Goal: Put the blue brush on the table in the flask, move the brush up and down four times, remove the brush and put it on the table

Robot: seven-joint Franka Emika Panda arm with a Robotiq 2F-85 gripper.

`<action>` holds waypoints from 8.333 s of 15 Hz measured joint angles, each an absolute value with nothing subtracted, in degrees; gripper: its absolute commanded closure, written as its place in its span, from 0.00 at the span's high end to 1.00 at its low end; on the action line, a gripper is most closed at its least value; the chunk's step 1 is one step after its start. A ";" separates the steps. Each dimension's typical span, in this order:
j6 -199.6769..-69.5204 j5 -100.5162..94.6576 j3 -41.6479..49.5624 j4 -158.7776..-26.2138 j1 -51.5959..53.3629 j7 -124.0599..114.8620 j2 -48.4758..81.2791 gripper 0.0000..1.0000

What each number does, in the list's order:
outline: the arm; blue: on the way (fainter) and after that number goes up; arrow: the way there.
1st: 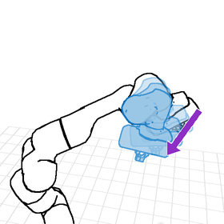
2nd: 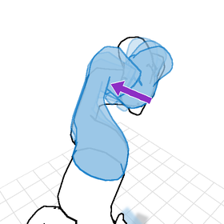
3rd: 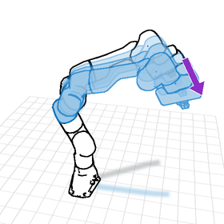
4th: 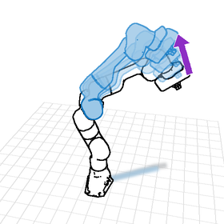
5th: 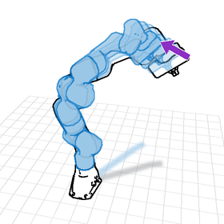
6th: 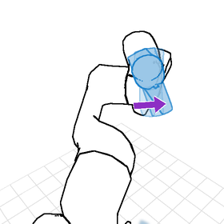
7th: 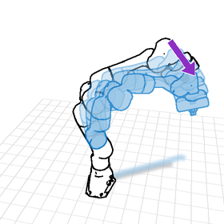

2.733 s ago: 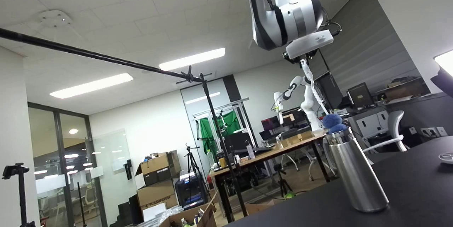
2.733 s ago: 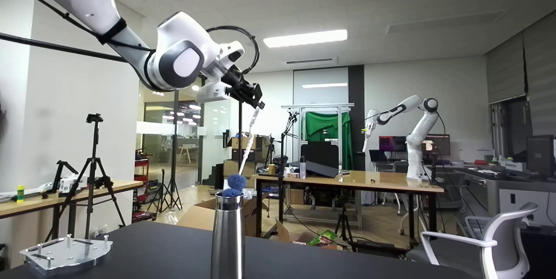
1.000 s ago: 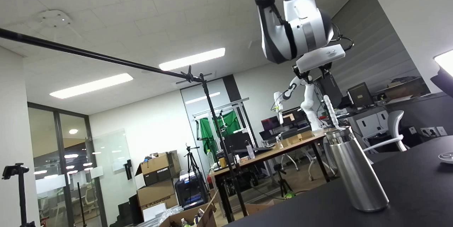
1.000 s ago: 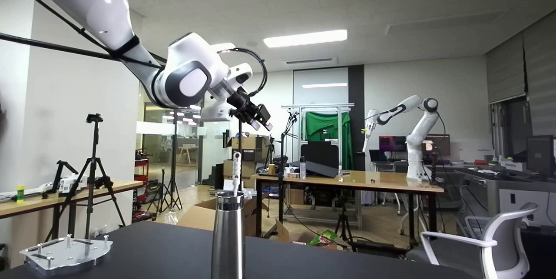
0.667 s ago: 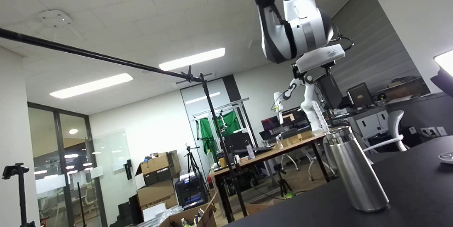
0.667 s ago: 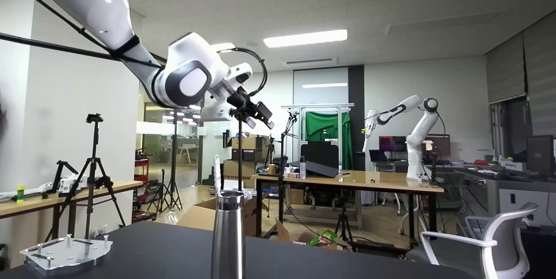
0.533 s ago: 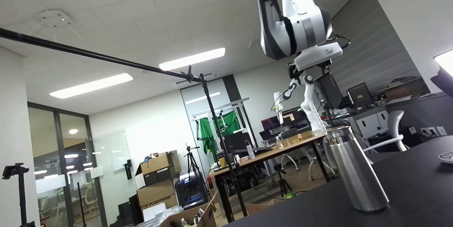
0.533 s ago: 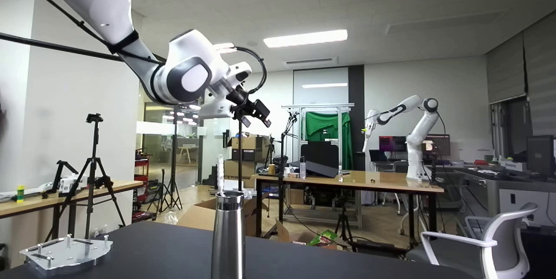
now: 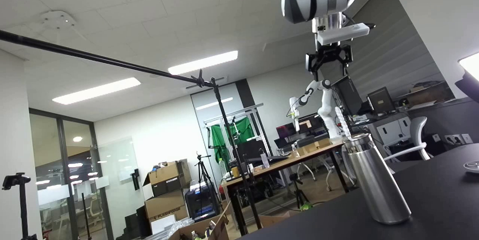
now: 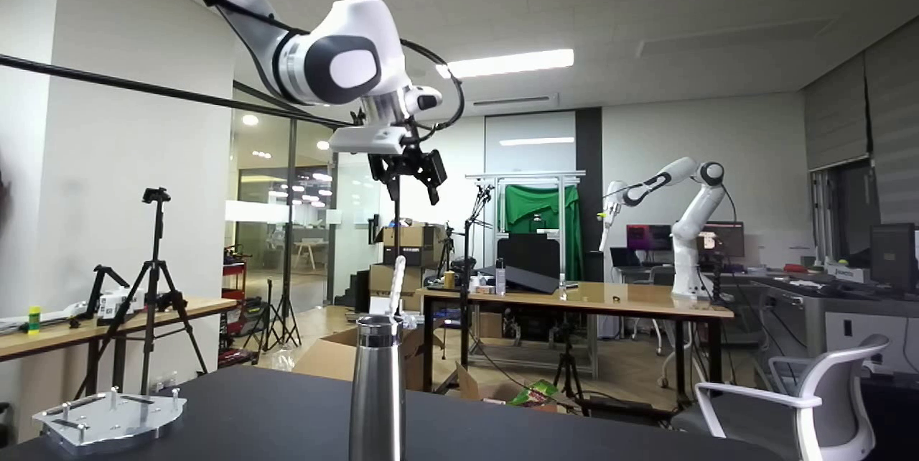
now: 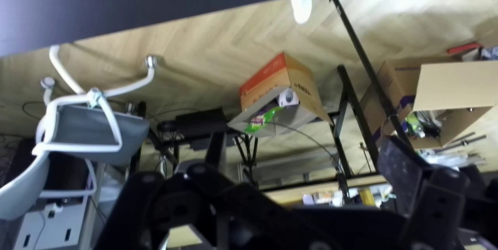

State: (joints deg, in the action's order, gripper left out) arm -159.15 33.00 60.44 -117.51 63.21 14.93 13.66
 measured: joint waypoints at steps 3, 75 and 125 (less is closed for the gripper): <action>-144.97 27.24 63.47 -115.27 62.59 11.83 13.80 1.00; -94.92 7.42 -3.51 -66.23 3.54 14.46 36.59 0.04; -108.42 4.74 -6.28 -83.62 2.34 24.10 21.99 0.04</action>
